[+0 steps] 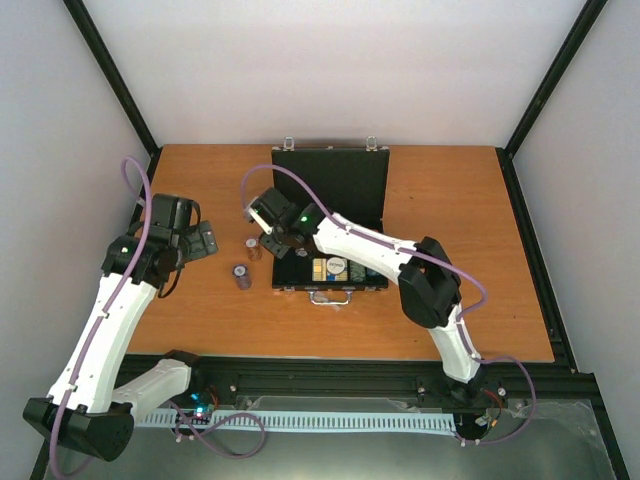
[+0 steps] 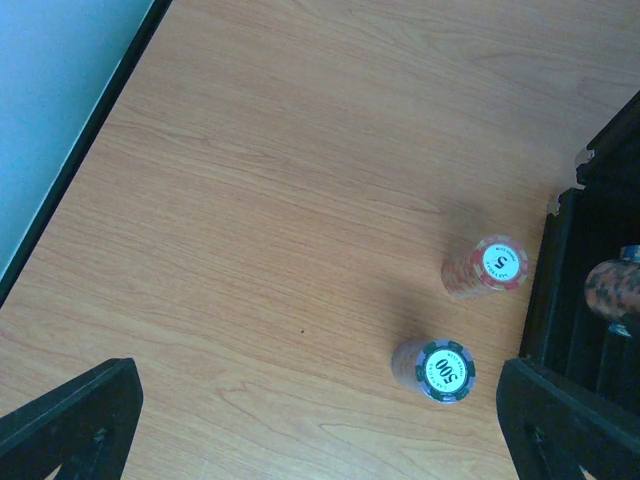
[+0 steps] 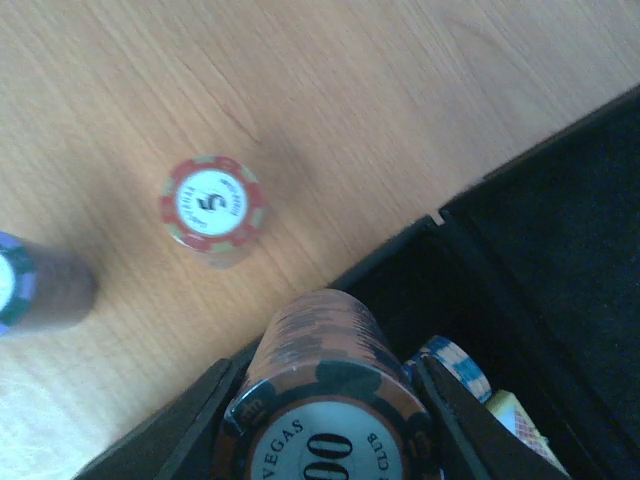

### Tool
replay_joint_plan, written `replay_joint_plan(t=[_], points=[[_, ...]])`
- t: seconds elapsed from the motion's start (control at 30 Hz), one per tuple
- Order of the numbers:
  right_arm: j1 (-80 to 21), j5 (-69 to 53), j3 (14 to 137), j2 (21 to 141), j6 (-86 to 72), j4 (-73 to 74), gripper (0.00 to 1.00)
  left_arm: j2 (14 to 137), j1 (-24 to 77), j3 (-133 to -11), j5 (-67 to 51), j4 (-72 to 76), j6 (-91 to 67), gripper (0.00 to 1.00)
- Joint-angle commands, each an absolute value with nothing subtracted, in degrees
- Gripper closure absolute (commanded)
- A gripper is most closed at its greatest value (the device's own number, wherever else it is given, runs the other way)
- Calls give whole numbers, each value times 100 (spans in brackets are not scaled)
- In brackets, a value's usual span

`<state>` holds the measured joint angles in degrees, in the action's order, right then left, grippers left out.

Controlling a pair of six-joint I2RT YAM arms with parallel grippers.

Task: Pack up texas hold em set

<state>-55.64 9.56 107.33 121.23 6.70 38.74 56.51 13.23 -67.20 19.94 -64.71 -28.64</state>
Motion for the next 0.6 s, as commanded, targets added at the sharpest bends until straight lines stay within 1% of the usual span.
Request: replay_joint_plan(t=[0.0, 0.23, 0.57], points=[[-5410, 1318, 10339, 11994, 844, 3368, 97, 5698, 1300, -6685, 2022, -6364, -2822, 0], [-5183, 1345, 10182, 12331, 902, 2842, 97, 5848, 1301, -6688, 1924, -6339, -2797, 0], [-5162, 1416, 9993, 12375, 883, 2331, 97, 5909, 1301, -6639, 1871, -6319, -2793, 0]])
